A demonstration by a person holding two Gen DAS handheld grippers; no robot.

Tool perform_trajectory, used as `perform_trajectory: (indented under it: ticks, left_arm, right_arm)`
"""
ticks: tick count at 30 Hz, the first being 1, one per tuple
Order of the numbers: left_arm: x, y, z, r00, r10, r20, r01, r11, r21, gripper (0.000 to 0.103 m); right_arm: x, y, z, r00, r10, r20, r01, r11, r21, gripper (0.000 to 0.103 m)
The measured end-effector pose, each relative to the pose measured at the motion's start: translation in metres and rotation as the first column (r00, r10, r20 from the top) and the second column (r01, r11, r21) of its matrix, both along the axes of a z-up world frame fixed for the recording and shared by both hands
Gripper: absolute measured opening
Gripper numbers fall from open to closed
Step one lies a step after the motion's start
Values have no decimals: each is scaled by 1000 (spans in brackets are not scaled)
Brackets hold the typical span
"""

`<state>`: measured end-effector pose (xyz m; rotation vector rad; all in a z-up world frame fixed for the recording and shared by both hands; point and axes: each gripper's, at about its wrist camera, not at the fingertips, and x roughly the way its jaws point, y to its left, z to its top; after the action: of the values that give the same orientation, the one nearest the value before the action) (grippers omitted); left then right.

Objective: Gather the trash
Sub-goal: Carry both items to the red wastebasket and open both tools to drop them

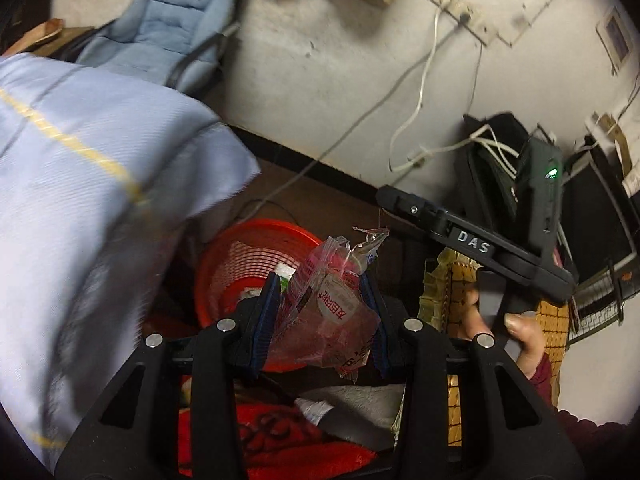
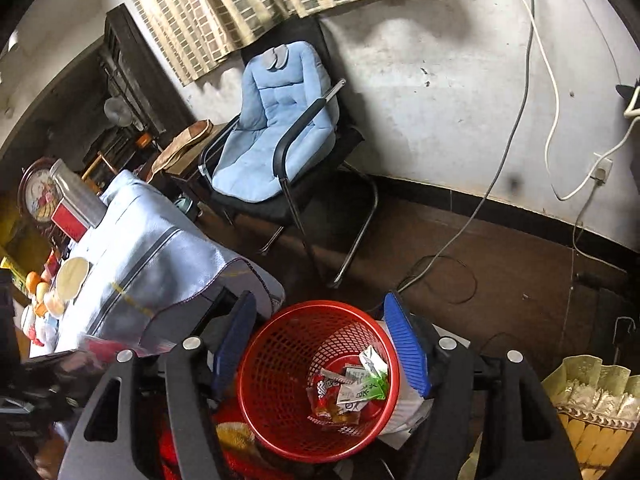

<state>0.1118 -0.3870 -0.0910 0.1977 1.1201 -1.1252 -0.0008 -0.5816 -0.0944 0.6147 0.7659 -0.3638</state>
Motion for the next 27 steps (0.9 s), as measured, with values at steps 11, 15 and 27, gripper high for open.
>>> perform_trajectory:
  ticks: [11, 15, 27]
  left_arm:
    - [3, -35, -19, 992, 27, 122, -38, 995, 89, 88]
    - [3, -25, -11, 986, 48, 160, -61, 995, 80, 90]
    - [15, 38, 40, 936, 233, 264, -237, 971, -17, 95]
  right_arm:
    - [-10, -10, 4, 999, -29, 30, 28, 1000, 9, 70]
    - [-8, -9, 2, 999, -19, 29, 19, 1000, 23, 70]
    - [-7, 21, 28, 996, 53, 75, -52, 999, -15, 75]
